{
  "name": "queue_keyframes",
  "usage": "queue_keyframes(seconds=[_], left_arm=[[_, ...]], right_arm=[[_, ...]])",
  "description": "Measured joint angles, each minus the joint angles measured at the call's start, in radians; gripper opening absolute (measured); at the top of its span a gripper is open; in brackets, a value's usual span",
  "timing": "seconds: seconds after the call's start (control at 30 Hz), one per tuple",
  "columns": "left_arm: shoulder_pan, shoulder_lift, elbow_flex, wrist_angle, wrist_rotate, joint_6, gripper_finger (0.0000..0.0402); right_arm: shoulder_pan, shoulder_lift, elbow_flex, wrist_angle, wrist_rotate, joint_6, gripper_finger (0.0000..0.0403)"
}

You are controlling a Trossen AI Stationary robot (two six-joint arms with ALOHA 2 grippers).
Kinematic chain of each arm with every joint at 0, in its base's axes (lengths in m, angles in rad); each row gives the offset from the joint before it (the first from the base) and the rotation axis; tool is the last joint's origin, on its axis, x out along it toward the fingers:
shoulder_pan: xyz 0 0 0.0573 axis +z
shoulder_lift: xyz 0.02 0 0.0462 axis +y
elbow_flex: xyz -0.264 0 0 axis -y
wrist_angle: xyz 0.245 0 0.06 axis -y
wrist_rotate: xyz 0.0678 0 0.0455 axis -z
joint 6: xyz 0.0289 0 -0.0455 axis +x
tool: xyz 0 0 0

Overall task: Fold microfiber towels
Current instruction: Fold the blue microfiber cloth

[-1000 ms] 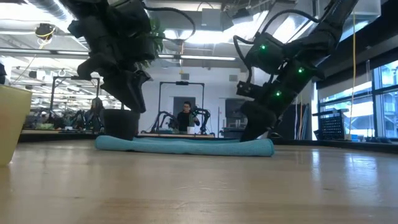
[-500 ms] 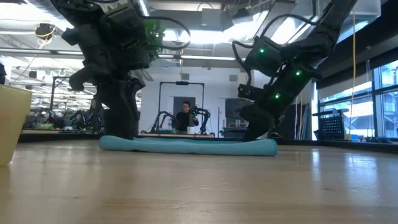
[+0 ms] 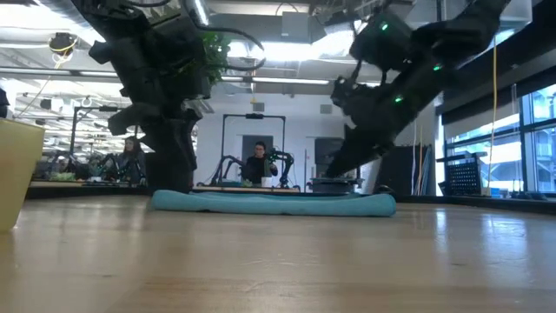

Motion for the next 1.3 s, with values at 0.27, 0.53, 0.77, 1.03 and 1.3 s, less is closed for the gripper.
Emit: queue_keyframes(seconds=[0.27, 0.53, 0.77, 1.03, 1.3], left_arm=[[0.101, 0.000, 0.000, 0.046, 0.085, 0.054, 0.0086], [0.178, 0.000, 0.000, 0.103, 0.142, 0.029, 0.0079], [0.129, 0.000, 0.000, 0.104, 0.169, 0.020, 0.0065], [0.082, 0.000, 0.000, 0.104, 0.168, 0.016, 0.0065], [0.055, 0.000, 0.000, 0.103, 0.168, 0.006, 0.0060]], right_arm=[[0.191, 0.024, -0.001, -0.038, -0.065, 0.105, 0.0004], [0.207, 0.024, -0.002, -0.173, 0.010, 0.232, 0.0005], [0.085, 0.024, -0.002, -0.327, 0.141, 0.261, 0.0006], [-0.124, 0.024, -0.002, -0.340, 0.194, 0.175, 0.0011], [-0.039, -0.034, 0.031, -0.157, 0.063, 0.121, 0.0005]])
